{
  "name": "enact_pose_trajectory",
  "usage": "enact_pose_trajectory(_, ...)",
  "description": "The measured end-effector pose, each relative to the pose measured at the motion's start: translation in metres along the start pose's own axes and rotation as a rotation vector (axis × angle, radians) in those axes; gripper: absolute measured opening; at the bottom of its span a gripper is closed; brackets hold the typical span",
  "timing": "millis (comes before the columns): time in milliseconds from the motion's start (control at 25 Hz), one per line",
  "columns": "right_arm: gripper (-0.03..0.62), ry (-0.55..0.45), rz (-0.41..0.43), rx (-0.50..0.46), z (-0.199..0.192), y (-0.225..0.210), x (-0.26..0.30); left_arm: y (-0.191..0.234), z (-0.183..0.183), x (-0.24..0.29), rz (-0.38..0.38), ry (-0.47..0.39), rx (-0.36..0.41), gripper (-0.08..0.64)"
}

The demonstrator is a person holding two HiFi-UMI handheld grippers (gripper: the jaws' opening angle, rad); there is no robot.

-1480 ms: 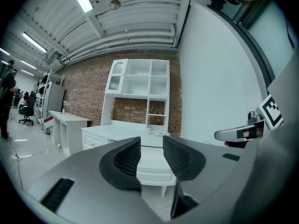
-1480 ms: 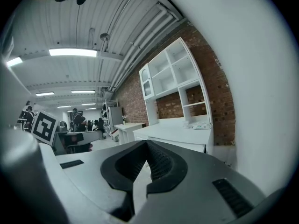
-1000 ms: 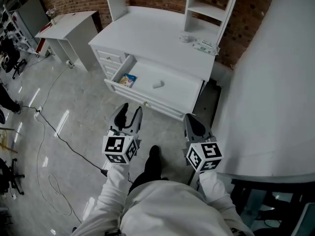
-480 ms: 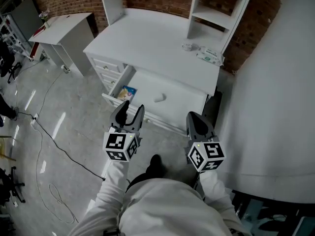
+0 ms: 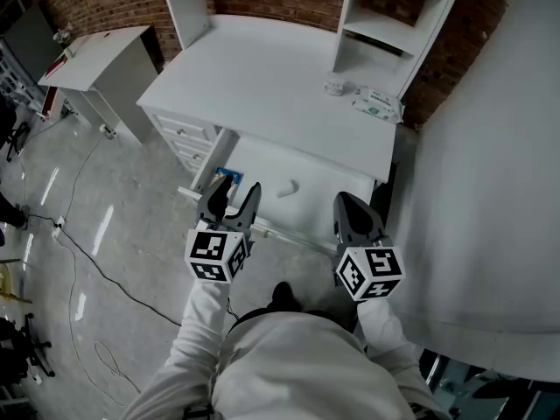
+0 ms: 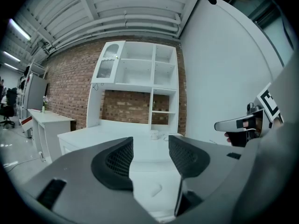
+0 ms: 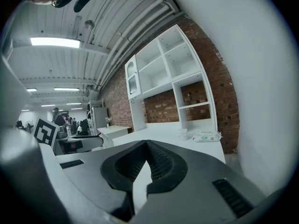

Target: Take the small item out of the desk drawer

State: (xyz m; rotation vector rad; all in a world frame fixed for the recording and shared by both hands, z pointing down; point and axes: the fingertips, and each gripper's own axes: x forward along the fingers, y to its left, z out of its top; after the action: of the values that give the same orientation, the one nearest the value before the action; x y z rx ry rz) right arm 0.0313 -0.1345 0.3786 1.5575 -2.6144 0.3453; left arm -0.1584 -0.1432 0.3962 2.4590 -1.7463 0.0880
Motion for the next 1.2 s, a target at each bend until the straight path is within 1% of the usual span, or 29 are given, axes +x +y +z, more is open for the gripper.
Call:
enact_pose_trajectory(200, 0.028, 0.003, -0.02, -0.001, 0.005, -0.005, 0.017, 0.009, -0.005, 0.019, -0.029, 0.029, 0.003, 0.236)
enact_pose_trajectory(320, 0.028, 0.005, -0.035, 0.004, 0.006, -0.009, 0.023, 0.009, -0.011, 0.029, -0.052, 0.066, 0.02, 0.236)
enact_pose_trajectory(480, 0.028, 0.002, -0.045, 0.006, 0.008, -0.019, 0.029, 0.007, -0.02, 0.045, -0.076, 0.109, 0.009, 0.238)
enact_pose_trajectory(600, 0.028, -0.001, -0.055, 0.009, 0.009, -0.03, 0.035, 0.006, -0.027, 0.059, -0.095, 0.138, 0.021, 0.238)
enact_pose_trajectory(720, 0.028, 0.003, -0.055, 0.014, 0.01, -0.039, 0.043, 0.001, -0.036, 0.075, -0.125, 0.189, 0.048, 0.247)
enact_pose_trajectory(920, 0.028, 0.003, -0.064, 0.02, 0.013, -0.056, 0.056, -0.007, -0.054, 0.105, -0.19, 0.267, 0.116, 0.25)
enact_pose_trajectory(1200, 0.028, 0.022, -0.074, 0.04, 0.009, -0.08, 0.067, -0.024, -0.091, 0.143, -0.268, 0.425, 0.121, 0.255)
